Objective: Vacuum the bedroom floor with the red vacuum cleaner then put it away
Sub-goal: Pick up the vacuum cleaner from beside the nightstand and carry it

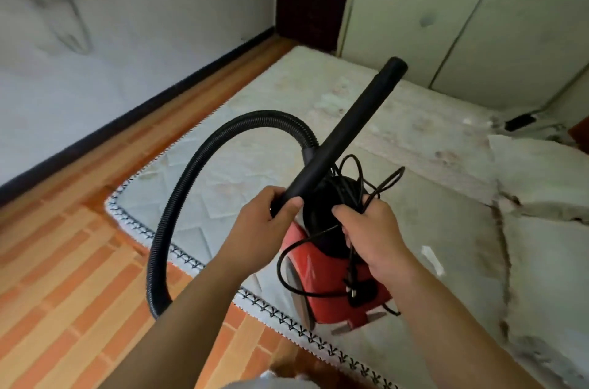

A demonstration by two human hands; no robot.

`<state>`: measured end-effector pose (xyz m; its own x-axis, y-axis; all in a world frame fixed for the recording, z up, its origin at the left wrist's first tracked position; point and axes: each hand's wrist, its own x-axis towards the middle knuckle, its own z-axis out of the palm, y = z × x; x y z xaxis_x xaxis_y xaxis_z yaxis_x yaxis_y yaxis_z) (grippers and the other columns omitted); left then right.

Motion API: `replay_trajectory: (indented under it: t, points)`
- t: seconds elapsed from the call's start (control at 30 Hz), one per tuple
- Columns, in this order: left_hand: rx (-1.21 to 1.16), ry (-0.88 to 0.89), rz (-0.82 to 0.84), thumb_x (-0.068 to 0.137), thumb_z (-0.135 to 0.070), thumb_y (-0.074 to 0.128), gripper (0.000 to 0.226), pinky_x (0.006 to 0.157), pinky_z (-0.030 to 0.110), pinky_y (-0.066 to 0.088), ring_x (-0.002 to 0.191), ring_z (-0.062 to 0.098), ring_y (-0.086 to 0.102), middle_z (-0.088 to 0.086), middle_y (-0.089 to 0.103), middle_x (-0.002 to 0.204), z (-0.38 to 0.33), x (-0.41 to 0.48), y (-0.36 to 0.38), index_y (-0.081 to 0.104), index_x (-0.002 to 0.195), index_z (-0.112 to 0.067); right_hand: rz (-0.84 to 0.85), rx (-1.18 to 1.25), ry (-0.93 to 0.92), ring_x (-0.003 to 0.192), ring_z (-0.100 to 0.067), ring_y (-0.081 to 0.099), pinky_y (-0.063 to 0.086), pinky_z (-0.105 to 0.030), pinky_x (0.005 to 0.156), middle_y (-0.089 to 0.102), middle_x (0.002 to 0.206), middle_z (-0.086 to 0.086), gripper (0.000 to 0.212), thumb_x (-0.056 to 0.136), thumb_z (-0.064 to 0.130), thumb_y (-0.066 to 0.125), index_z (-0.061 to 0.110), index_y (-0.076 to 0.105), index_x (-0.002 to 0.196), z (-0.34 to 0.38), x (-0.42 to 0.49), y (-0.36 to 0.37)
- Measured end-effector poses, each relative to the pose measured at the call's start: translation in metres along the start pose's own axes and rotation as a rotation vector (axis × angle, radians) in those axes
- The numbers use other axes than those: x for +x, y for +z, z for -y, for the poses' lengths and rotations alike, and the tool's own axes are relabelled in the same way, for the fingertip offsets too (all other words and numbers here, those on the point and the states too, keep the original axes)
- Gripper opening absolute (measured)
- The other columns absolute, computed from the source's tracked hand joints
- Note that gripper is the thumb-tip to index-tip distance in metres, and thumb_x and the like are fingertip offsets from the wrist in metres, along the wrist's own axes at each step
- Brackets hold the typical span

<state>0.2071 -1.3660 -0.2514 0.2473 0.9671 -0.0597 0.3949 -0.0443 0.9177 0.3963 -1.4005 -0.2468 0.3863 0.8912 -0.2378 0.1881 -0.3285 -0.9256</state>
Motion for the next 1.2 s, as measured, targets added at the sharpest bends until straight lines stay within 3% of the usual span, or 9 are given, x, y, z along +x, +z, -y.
replay_trajectory:
  t: [0.13,0.27,0.37,0.5,0.67,0.8,0.97,1.2]
  points:
    - [-0.026,-0.088,-0.179,0.099,-0.048,0.055,0.014,0.072,0.03,0.054,0.084,0.01,0.069,-0.006,0.072,0.091,0.008,-0.015,-0.027,0.06,0.107,-0.038,0.166,-0.06,-0.058,0.05,-0.021,0.045,0.039,-0.038,0.053,0.048,0.055,-0.004,0.02,0.081,0.023,0.066,0.004,0.062,0.077,0.015,0.02,0.031]
    - [0.003,-0.158,-0.356,0.099,-0.049,0.055,0.015,0.07,0.033,0.055,0.079,0.008,0.068,-0.006,0.073,0.086,0.021,-0.034,-0.055,0.061,0.107,-0.037,0.322,-0.122,-0.135,0.049,-0.021,0.045,0.04,-0.037,0.053,0.049,0.053,-0.001,0.017,0.081,0.021,0.065,0.015,0.061,0.066,0.028,0.027,0.071]
    - [0.02,-0.21,-0.449,0.1,-0.049,0.054,0.016,0.063,0.025,0.051,0.073,0.004,0.065,-0.005,0.071,0.082,0.032,-0.054,-0.077,0.06,0.107,-0.036,0.412,-0.167,-0.189,0.05,-0.022,0.047,0.042,-0.038,0.054,0.052,0.051,0.002,0.013,0.077,0.024,0.065,0.023,0.065,0.065,0.035,0.02,0.107]
    - [-0.02,-0.246,-0.555,0.1,-0.044,0.056,0.011,0.059,0.02,0.046,0.074,0.013,0.064,0.003,0.07,0.083,0.055,-0.078,-0.115,0.06,0.102,-0.034,0.511,-0.239,-0.249,0.052,-0.024,0.052,0.049,-0.045,0.054,0.055,0.052,0.001,0.017,0.074,0.032,0.064,0.016,0.065,0.073,0.045,0.007,0.164]
    - [-0.056,-0.299,-0.652,0.1,-0.045,0.057,0.017,0.065,0.036,0.051,0.073,0.019,0.063,0.002,0.07,0.083,0.099,-0.104,-0.178,0.061,0.105,-0.029,0.66,-0.31,-0.271,0.05,-0.022,0.046,0.042,-0.04,0.053,0.049,0.053,0.0,0.019,0.081,0.026,0.064,0.008,0.06,0.075,0.057,-0.015,0.248]
    - [-0.094,-0.331,-0.726,0.1,-0.046,0.056,0.019,0.071,0.045,0.055,0.08,0.023,0.067,0.001,0.071,0.085,0.136,-0.122,-0.238,0.061,0.105,-0.029,0.712,-0.334,-0.259,0.049,-0.021,0.046,0.041,-0.038,0.052,0.049,0.053,0.001,0.015,0.079,0.027,0.064,0.015,0.061,0.07,0.07,-0.032,0.316]
    - [-0.106,-0.351,-0.778,0.099,-0.045,0.058,0.024,0.071,0.04,0.054,0.079,0.014,0.067,-0.001,0.07,0.085,0.158,-0.135,-0.299,0.062,0.11,-0.025,0.779,-0.283,-0.227,0.053,-0.021,0.041,0.037,-0.037,0.053,0.043,0.062,-0.008,0.022,0.087,0.016,0.064,-0.004,0.055,0.081,0.093,-0.05,0.378]
    - [-0.103,-0.353,-0.799,0.099,-0.046,0.058,0.019,0.071,0.037,0.055,0.085,0.019,0.068,0.002,0.07,0.09,0.181,-0.13,-0.362,0.06,0.107,-0.03,0.854,-0.277,-0.243,0.056,-0.024,0.038,0.035,-0.037,0.053,0.041,0.064,-0.011,0.014,0.09,0.013,0.062,0.011,0.057,0.076,0.122,-0.053,0.456]
